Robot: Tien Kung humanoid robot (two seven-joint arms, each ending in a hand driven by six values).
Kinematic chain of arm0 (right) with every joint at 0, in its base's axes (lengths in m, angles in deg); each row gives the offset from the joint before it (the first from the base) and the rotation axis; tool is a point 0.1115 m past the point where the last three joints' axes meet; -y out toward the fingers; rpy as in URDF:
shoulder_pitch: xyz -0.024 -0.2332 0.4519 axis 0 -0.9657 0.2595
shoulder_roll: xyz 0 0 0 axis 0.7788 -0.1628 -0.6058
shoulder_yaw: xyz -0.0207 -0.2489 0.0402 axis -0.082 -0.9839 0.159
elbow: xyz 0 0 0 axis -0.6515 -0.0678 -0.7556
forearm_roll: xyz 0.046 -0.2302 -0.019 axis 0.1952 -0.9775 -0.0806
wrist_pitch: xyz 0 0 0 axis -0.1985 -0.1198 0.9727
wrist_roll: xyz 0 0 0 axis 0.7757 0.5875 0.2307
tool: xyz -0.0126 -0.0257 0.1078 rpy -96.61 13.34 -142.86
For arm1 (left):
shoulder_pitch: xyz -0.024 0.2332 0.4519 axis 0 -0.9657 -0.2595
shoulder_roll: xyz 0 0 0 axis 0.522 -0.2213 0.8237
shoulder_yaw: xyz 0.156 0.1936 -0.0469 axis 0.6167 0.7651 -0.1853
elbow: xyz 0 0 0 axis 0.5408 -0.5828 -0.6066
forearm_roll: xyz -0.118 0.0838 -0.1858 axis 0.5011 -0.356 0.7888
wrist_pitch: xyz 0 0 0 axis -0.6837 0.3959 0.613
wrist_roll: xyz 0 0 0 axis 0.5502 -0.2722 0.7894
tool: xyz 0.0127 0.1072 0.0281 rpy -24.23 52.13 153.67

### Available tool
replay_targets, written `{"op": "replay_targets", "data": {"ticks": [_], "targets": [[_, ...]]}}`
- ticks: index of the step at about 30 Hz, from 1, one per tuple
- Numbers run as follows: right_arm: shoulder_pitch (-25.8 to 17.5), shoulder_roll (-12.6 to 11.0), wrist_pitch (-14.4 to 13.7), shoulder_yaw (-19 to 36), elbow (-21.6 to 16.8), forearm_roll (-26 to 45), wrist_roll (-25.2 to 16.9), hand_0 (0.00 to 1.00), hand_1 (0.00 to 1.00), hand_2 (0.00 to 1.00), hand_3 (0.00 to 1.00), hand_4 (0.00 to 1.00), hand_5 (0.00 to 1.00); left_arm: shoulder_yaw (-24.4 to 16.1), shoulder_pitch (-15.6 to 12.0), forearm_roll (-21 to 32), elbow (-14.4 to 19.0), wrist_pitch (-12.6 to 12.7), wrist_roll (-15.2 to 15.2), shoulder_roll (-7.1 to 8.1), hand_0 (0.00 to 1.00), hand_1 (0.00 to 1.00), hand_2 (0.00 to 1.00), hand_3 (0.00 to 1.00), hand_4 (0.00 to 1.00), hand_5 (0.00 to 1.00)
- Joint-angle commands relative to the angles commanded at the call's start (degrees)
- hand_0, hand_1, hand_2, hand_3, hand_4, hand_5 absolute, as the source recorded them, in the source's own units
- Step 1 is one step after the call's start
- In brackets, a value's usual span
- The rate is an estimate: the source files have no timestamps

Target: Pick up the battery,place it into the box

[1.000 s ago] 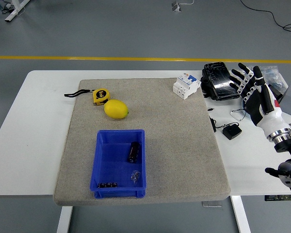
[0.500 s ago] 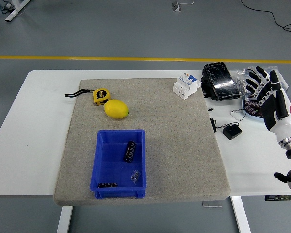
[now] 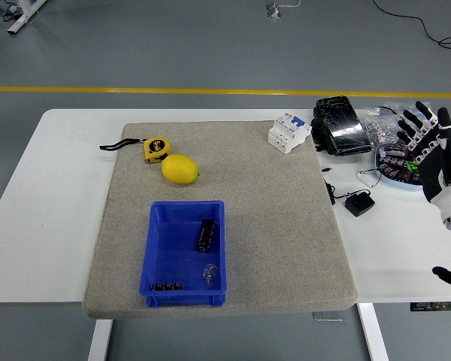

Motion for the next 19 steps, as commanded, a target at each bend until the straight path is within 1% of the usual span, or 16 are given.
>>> {"op": "replay_targets", "data": {"ticks": [5, 10, 19], "targets": [[-0.2, 0.1, 0.1, 0.3, -0.1, -0.4, 0.5, 0.925, 0.86, 0.881, 0.926, 0.998, 0.998, 0.3, 0.4, 0.0, -0.1, 0.0, 0.1, -0.07, 0.613, 0.631, 0.702, 0.627, 0.714, 0.613], [-0.5, -0.3, 0.2, 0.8, -0.3, -0.8, 0.7, 0.917, 0.859, 0.878, 0.922, 0.998, 0.998, 0.8, 0.5, 1.0, -0.2, 0.0, 0.6, -0.03, 0.612, 0.631, 0.7, 0.626, 0.713, 0.61], [0.5, -0.5, 0.7, 0.6, -0.6, -1.6, 2.0, 0.916, 0.857, 0.876, 0.919, 0.998, 0.998, 1.1, 0.9, 1.2, -0.3, 0.1, 0.6, -0.2, 0.615, 0.63, 0.701, 0.625, 0.714, 0.609]]}}
